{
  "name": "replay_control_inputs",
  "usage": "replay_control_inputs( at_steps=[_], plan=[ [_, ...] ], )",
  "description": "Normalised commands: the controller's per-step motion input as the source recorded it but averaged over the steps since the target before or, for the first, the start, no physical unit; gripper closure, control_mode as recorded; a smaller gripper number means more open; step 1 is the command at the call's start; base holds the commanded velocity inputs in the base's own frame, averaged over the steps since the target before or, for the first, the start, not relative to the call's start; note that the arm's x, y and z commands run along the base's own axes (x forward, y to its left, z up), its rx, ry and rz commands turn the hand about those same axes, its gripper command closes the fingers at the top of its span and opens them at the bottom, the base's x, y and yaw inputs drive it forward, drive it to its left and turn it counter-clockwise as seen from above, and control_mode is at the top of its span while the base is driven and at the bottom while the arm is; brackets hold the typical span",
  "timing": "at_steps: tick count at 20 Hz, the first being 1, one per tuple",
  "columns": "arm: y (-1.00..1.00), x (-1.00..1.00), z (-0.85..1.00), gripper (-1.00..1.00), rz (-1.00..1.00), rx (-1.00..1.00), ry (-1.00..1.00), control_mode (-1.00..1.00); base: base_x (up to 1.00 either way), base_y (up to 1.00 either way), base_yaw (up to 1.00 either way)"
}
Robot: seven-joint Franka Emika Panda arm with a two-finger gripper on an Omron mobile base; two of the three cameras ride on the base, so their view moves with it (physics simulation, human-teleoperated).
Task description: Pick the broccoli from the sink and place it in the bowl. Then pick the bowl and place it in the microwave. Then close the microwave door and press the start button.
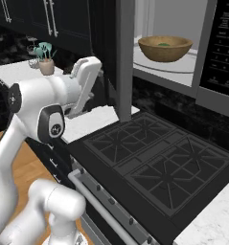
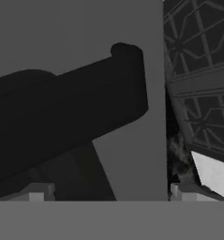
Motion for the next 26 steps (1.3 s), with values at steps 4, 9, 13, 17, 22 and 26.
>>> replay_control_inputs(
  at_steps=[4, 9, 13, 17, 22, 26],
  plan=[
    [-0.45, 0.78, 0.00, -1.00, -0.03, 0.08, 0.00, -1.00, 0.00, 0.00, 0.00],
    [-0.47, 0.82, 0.00, -1.00, -0.03, 0.07, 0.01, -1.00, 0.00, 0.00, 0.00],
    [-0.54, 0.81, 0.00, -1.00, -0.03, 0.08, 0.00, -1.00, 0.00, 0.00, 0.00],
    [-0.52, 0.66, -0.02, -1.00, -0.01, 0.07, 0.00, -1.00, 0.00, 0.00, 0.00],
    [-0.41, 0.53, 0.00, -1.00, -0.02, 0.03, 0.00, -1.00, 0.00, 0.00, 0.00],
    [-0.39, 0.61, 0.00, -1.00, -0.01, 0.03, 0.00, -1.00, 0.00, 0.00, 0.00]
  ],
)
